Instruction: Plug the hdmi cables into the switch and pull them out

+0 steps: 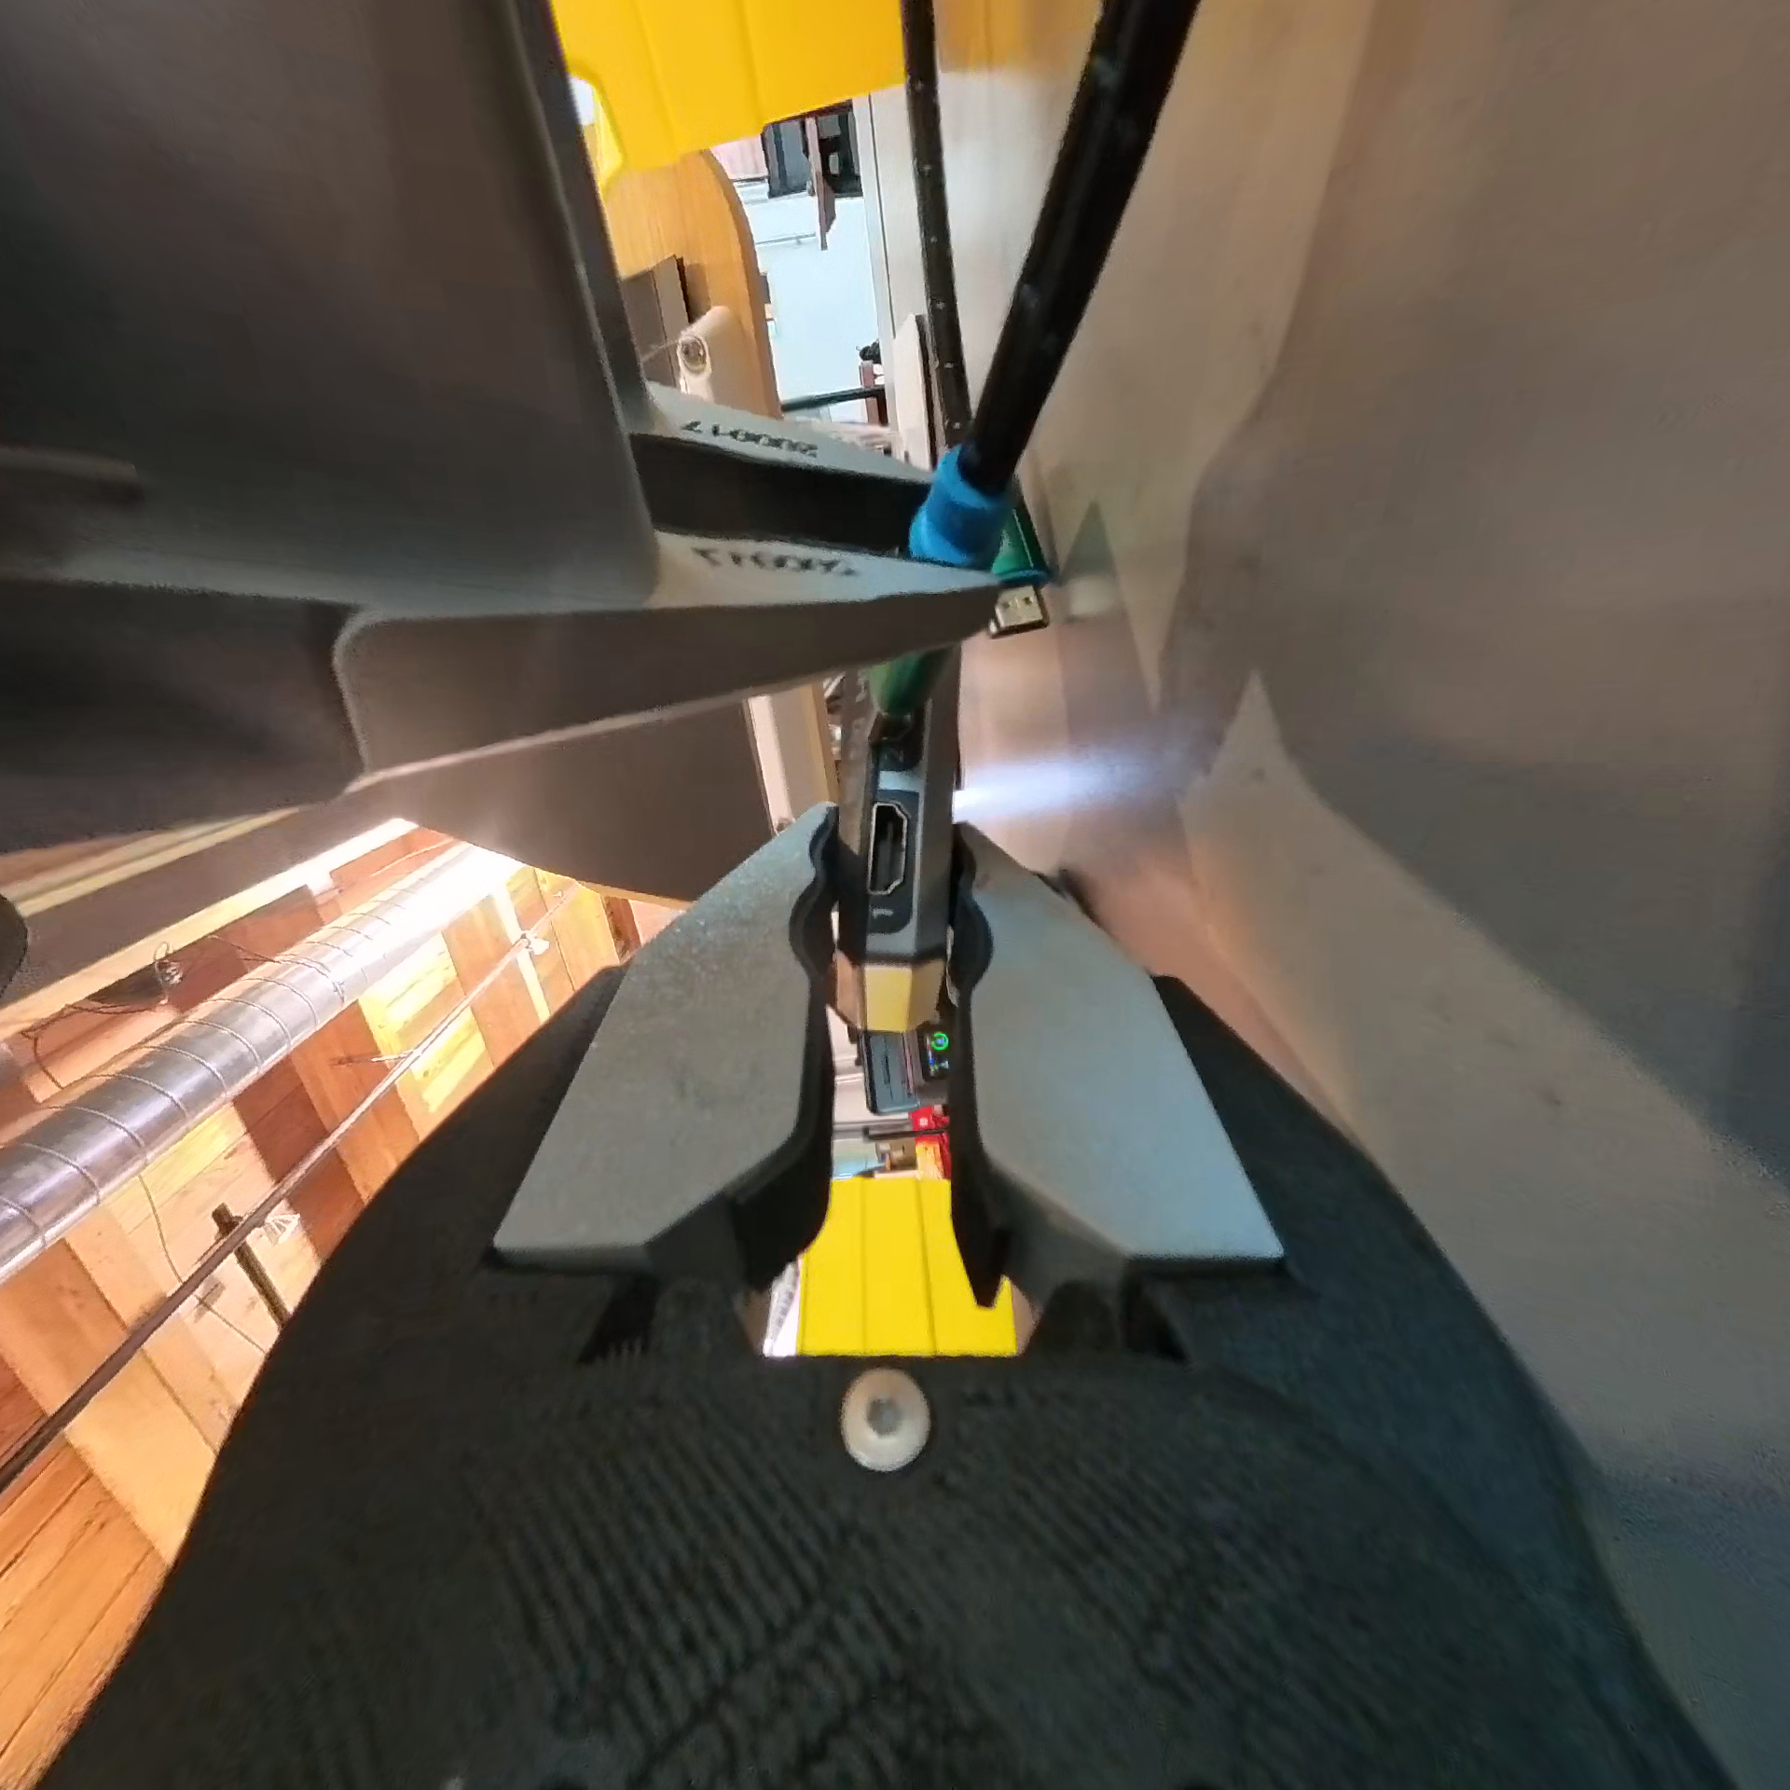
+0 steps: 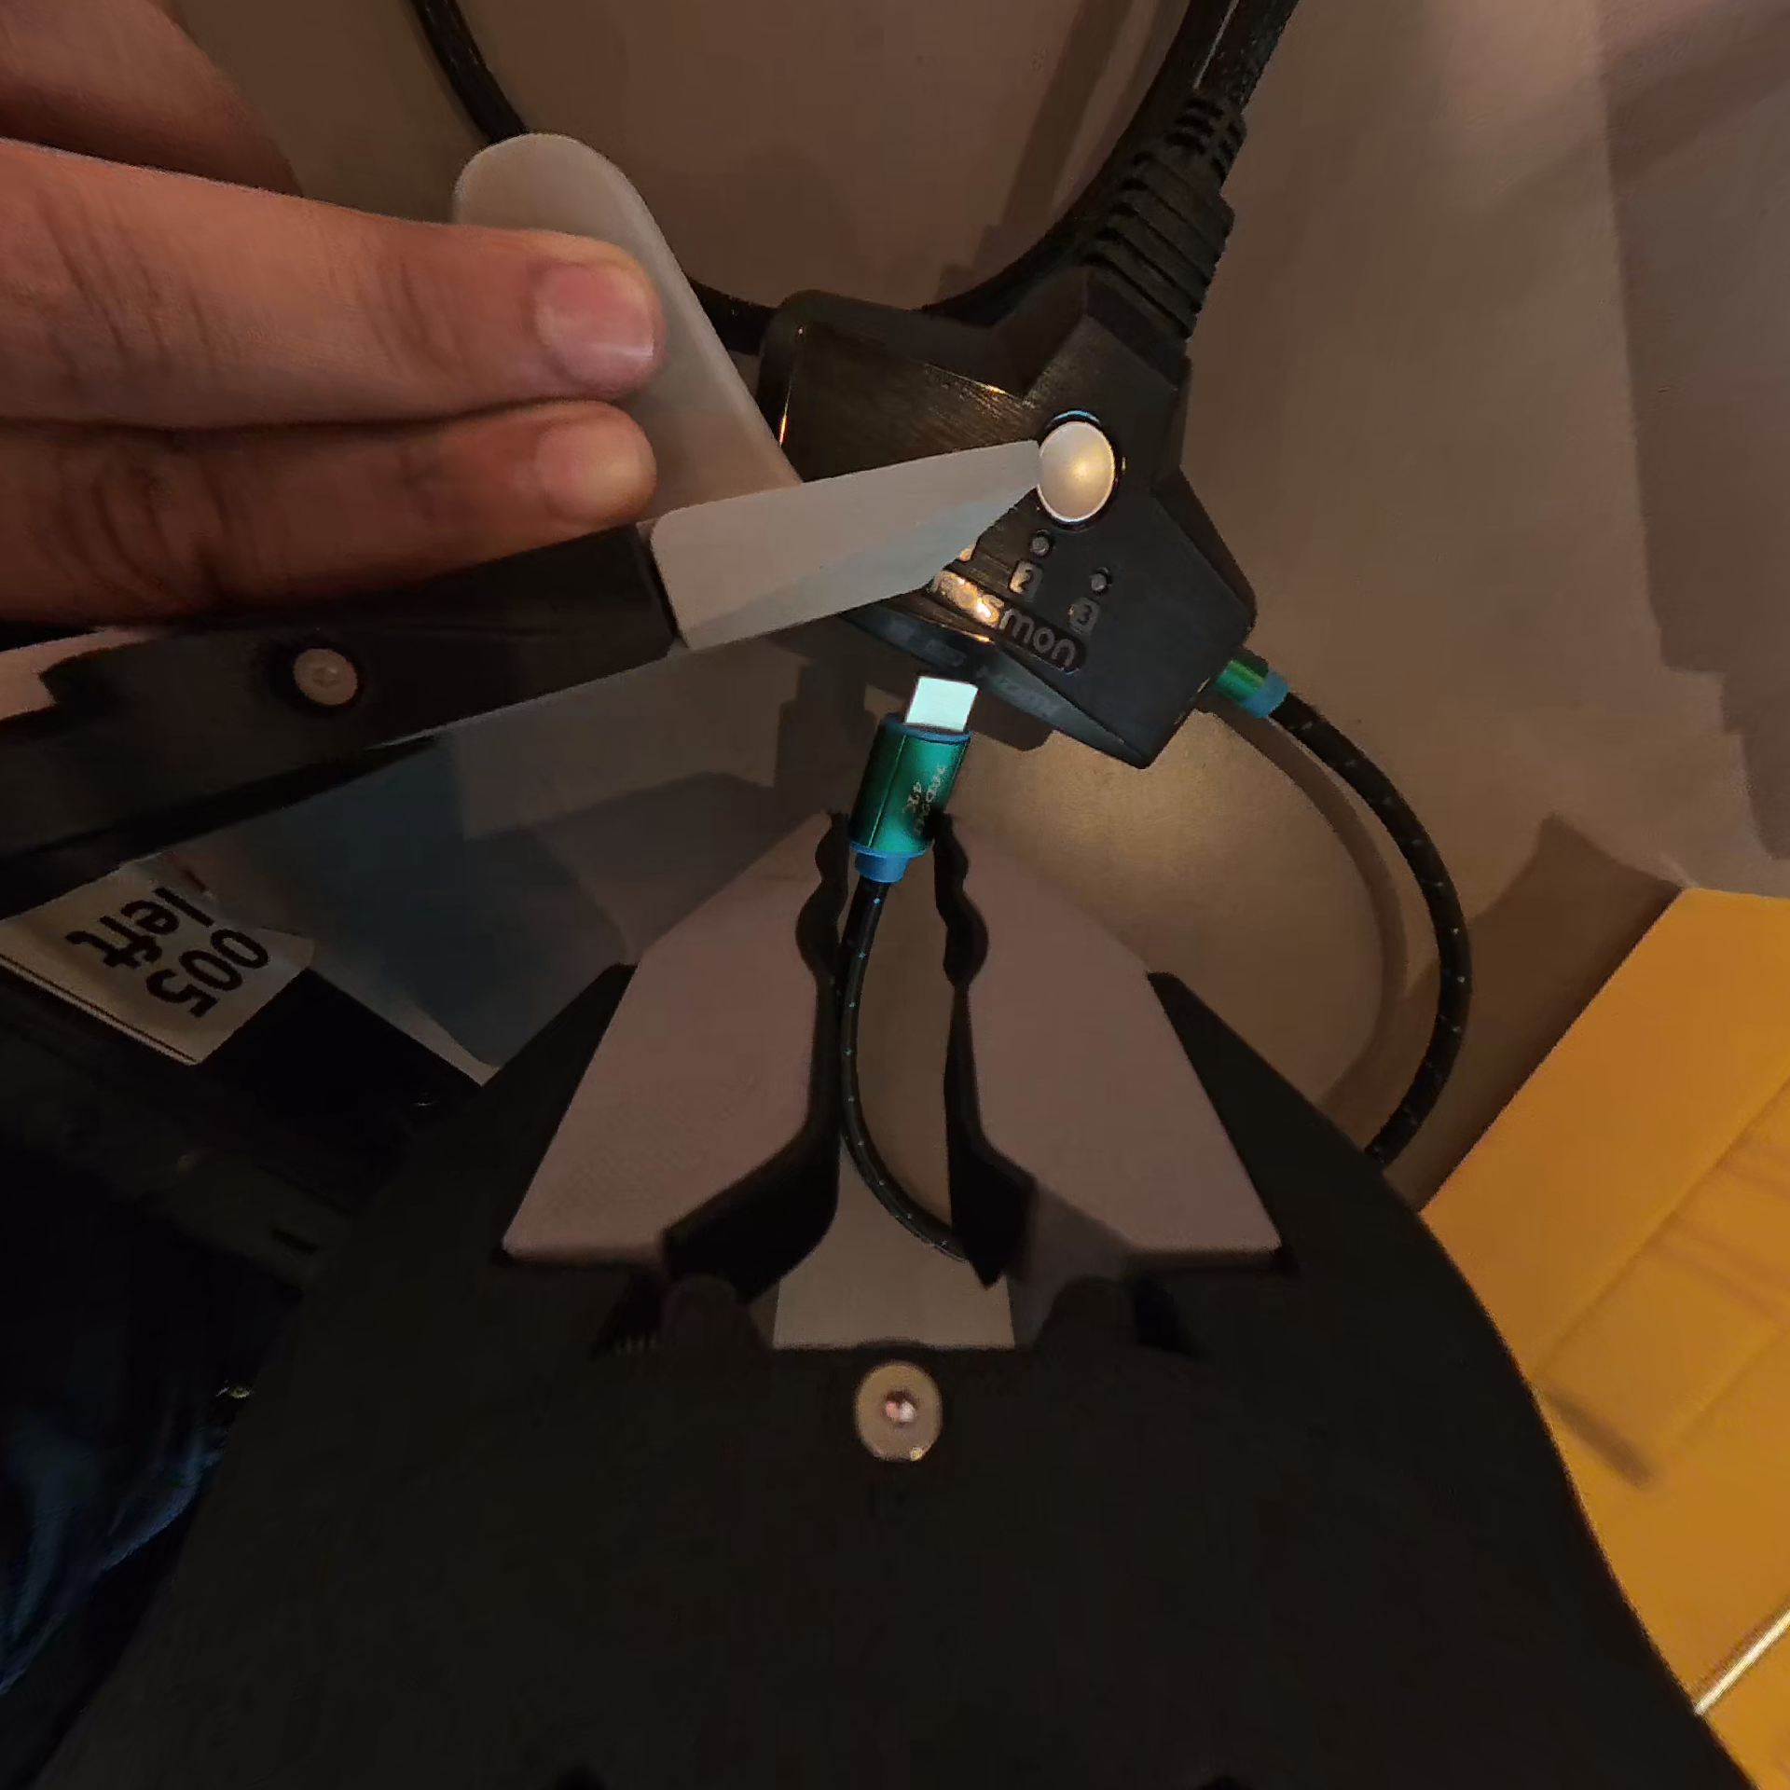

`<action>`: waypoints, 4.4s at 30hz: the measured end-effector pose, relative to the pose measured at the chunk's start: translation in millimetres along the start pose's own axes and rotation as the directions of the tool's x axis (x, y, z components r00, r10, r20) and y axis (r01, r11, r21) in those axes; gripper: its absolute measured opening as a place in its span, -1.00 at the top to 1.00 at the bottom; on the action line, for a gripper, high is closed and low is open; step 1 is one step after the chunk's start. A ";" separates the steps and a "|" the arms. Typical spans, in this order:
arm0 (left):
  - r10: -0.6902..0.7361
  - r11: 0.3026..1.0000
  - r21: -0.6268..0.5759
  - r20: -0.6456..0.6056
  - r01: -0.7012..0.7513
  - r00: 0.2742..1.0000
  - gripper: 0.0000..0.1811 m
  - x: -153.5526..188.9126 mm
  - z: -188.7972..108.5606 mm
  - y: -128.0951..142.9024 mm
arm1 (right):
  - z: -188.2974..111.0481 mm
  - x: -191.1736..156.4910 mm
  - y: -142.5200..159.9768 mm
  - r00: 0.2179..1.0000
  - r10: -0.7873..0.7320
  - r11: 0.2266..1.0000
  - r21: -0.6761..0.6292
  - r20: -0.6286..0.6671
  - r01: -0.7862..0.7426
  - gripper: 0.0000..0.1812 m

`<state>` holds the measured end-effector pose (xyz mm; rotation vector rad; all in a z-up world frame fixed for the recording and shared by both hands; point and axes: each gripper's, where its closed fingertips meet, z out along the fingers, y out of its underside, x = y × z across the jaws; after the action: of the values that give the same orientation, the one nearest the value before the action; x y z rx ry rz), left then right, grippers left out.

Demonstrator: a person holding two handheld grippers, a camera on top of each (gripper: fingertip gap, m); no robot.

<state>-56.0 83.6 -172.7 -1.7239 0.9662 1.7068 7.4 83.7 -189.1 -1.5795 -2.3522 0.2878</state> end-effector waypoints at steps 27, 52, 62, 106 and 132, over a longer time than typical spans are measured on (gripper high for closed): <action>-0.009 1.000 0.013 -0.009 0.009 1.000 0.81 1.0 -2.1 -3.2 | -3.8 10.1 8.2 0.959 -0.252 0.936 -0.285 -0.133 0.206 0.88; -0.104 0.995 -0.002 -0.099 0.105 0.990 0.80 11.6 1.2 5.0 | -2.8 29.6 14.1 0.910 0.083 0.855 0.441 0.406 -0.275 0.65; -0.155 0.985 -0.086 -0.084 0.148 0.984 0.80 8.2 8.2 27.7 | 19.8 19.0 -4.1 0.786 0.119 0.864 0.327 0.607 -0.383 0.72; 0.035 0.993 -0.113 0.074 -0.026 0.997 0.80 -7.5 14.6 29.7 | 7.3 15.0 -23.1 0.995 0.079 0.836 0.539 0.068 -0.103 0.82; 0.036 0.992 -0.122 0.062 -0.028 0.997 0.80 -6.3 13.2 29.5 | 6.6 35.2 -14.8 0.976 0.193 0.818 0.533 0.097 -0.214 0.83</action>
<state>-86.9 76.7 -163.9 -1.7259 0.8822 1.8645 -20.2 110.7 -185.9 -1.5300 -1.8749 0.9492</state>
